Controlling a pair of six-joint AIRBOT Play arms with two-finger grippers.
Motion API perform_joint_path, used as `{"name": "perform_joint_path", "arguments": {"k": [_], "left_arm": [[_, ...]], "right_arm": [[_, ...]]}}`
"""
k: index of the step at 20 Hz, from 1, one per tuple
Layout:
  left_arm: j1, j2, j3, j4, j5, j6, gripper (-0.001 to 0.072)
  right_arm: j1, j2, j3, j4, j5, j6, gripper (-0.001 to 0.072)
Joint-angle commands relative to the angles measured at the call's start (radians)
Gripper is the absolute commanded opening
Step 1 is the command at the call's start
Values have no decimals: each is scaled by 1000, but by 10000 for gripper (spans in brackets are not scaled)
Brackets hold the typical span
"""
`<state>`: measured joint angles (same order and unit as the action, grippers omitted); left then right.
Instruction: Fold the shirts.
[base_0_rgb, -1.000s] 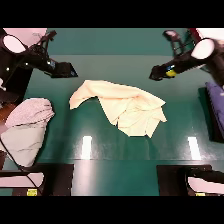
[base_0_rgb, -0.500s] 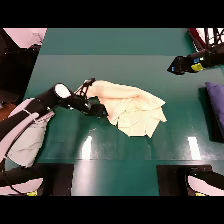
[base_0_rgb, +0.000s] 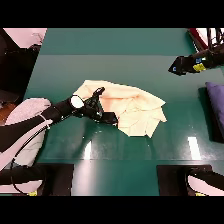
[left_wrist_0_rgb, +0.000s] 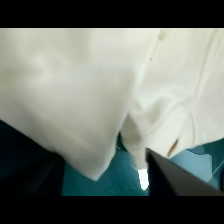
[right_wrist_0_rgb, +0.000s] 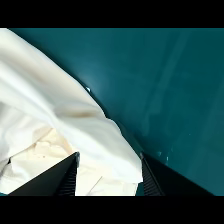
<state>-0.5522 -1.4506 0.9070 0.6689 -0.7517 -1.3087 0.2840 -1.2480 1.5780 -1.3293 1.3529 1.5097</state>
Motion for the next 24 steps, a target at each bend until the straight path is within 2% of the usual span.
{"name": "perform_joint_path", "arguments": {"k": [1, 2, 6, 10, 12, 14, 19, 20, 22, 24], "left_arm": [[-9, -7, -2, -23, 61, 0, 226], [-9, -6, -2, -23, 64, 1, 24], [90, 68, 45, 50, -71, 9, 23], [262, 288, 111, 152, -164, 13, 23], [312, 371, 130, 156, -178, 46, 23], [327, 415, 133, 161, -179, 52, 24], [327, 420, 133, 166, -241, 52, 24], [327, 420, 134, 166, -245, 52, 24], [327, 420, 134, 166, -253, 52, 24], [327, 420, 135, 166, -256, 51, 23]], "right_arm": [[1, 1, 1, 2, 23, 0, 451], [1, 1, 1, 2, 28, 0, 451], [-17, 15, -48, -32, 115, -11, 451], [-93, 94, -323, -19, 59, -27, 457], [-126, 105, -467, 81, 8, -83, 646], [-136, 90, -585, 174, -62, -156, 646], [-80, -32, -679, 186, -181, -195, 627], [-64, -61, -678, 185, -190, -195, 608], [-36, -102, -678, 183, -215, -195, 460], [-22, -108, -673, 172, -235, -196, 35]]}}
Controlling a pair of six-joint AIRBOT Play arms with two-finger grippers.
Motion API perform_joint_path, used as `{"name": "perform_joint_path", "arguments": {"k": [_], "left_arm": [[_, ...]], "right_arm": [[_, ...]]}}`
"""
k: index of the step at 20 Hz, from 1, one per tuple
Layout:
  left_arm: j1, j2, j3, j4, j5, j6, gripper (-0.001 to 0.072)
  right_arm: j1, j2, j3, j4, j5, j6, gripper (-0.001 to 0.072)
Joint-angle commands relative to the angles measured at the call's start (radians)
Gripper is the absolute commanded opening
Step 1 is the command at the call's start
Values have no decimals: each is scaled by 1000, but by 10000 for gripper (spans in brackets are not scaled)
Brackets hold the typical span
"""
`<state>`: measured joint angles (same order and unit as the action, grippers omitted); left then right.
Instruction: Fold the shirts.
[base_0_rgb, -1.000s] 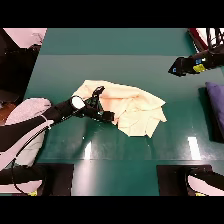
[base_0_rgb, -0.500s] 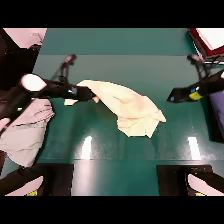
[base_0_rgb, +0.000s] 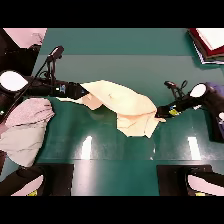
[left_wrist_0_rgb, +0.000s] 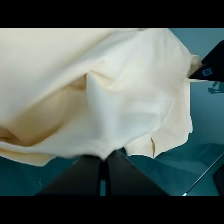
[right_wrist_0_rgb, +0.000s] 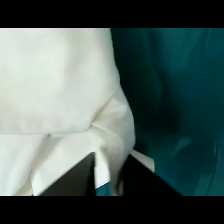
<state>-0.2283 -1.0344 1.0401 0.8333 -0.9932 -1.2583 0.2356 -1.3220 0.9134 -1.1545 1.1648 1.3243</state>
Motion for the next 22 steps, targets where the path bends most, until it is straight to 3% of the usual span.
{"name": "perform_joint_path", "arguments": {"k": [1, 6, 10, 14, 22], "left_arm": [[3, 4, 18, 14, -18, 0, 23], [46, 7, 396, 160, -121, -51, 24], [63, 7, 824, 167, -130, -51, 23], [63, 7, 1114, 161, -124, -53, 23], [63, 122, 1138, 69, -55, -108, 23]], "right_arm": [[22, -27, 13, -17, -34, -9, 14], [-72, 182, 298, -269, 58, 96, 13], [-190, 347, 661, -287, 13, 100, 12], [-262, 431, 946, -287, -42, 100, 13], [-364, 482, 1199, -286, -78, 95, 13]]}}
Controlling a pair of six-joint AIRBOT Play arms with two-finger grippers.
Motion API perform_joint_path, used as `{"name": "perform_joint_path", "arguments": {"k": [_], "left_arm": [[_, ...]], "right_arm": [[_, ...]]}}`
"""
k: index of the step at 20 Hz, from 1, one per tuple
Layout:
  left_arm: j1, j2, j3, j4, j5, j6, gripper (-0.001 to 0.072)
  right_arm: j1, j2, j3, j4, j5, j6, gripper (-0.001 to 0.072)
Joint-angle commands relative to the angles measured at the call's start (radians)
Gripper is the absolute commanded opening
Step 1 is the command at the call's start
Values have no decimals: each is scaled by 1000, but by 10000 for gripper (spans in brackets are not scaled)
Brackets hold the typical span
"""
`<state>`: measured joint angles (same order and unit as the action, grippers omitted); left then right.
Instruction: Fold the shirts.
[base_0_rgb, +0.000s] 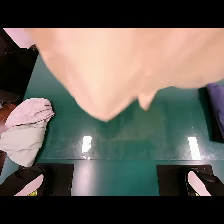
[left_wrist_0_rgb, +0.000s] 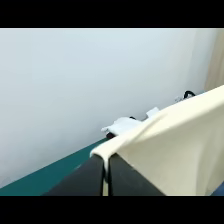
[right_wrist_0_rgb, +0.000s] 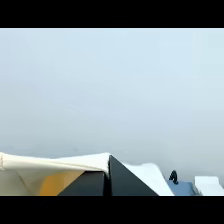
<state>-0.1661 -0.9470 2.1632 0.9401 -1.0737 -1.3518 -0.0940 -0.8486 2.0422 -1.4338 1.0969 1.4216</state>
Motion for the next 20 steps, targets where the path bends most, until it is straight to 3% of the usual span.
{"name": "perform_joint_path", "arguments": {"k": [1, 6, 9, 12, 15, 20], "left_arm": [[0, 48, 16, -56, 26, -14, 23], [1, 49, -128, 38, -60, -48, 23], [1, 7, -376, 163, -106, -65, 23], [1, -106, -606, 191, -119, -58, 23], [1, -272, -723, 244, -59, -8, 24], [1, -510, -725, 426, 172, -6, 24]], "right_arm": [[-39, 8, 68, -5, -15, -2, 12], [31, -27, -71, 29, -11, -3, 13], [171, -169, -135, 18, 92, -3, 13], [251, -365, -220, 18, 136, -3, 13], [261, -565, -284, 18, 105, -3, 12], [261, -794, -290, 21, -55, -2, 14]]}}
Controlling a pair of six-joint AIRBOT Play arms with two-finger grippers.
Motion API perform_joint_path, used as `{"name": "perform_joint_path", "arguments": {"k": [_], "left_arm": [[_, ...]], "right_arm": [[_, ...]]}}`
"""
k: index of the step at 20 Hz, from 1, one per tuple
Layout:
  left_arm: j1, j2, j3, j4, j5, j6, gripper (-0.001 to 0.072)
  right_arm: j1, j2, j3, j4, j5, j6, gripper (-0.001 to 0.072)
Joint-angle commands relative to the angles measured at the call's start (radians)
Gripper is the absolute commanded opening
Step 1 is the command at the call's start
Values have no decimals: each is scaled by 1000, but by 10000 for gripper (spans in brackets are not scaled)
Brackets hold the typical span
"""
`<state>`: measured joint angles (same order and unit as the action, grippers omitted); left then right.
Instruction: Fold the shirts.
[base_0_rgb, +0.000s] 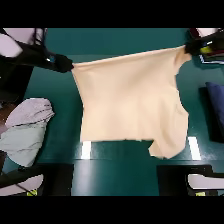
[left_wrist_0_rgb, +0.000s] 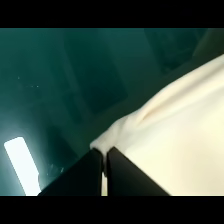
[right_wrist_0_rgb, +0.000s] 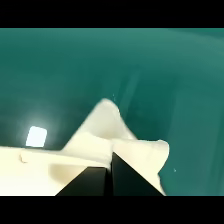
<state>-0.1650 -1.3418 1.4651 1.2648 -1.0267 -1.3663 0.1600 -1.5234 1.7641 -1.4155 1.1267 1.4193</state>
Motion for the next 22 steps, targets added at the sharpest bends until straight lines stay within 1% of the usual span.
{"name": "perform_joint_path", "arguments": {"k": [1, 3, 4, 5, 6, 7, 8, 10, 12, 14, 16, 18, 20, 22], "left_arm": [[0, -136, -27, 102, 162, 9, 24], [0, -152, -27, 102, 203, -5, 25], [0, -151, -24, 101, 211, -25, 140], [0, -151, -15, 101, 209, -42, 444], [0, -151, -2, 102, 197, -50, 562], [0, -151, 20, 110, 176, -50, 539], [2, -151, 51, 128, 142, -50, 539], [35, -137, 127, 141, 36, -50, 539], [97, -100, 150, 138, -59, -51, 539], [179, -74, 138, 131, -183, -51, 540], [262, -59, 80, 58, -271, -47, 539], [326, -46, -34, -92, -301, -10, 540], [349, -46, -171, -225, -330, 55, 540], [346, -46, -310, -259, -320, 88, 540]], "right_arm": [[6, -137, -13, 10, -104, 1, 14], [6, -155, -13, 10, -128, 2, 17], [6, -156, -12, 11, -133, 2, 96], [6, -154, -12, 11, -133, 2, 340], [6, -149, -12, 10, -126, 2, 476], [3, -139, -13, 8, -111, 1, 474], [-2, -124, -13, 9, -89, 1, 473], [-17, -79, -13, 10, 8, 0, 459], [-42, -16, -40, 11, 134, -29, 449], [-76, 80, -147, 79, 184, -67, 447], [-125, 180, -286, 235, 224, -115, 438], [-171, 266, -420, 383, 258, -163, 438], [-198, 337, -524, 427, 272, -173, 438], [-211, 397, -597, 428, 268, -173, 438]]}}
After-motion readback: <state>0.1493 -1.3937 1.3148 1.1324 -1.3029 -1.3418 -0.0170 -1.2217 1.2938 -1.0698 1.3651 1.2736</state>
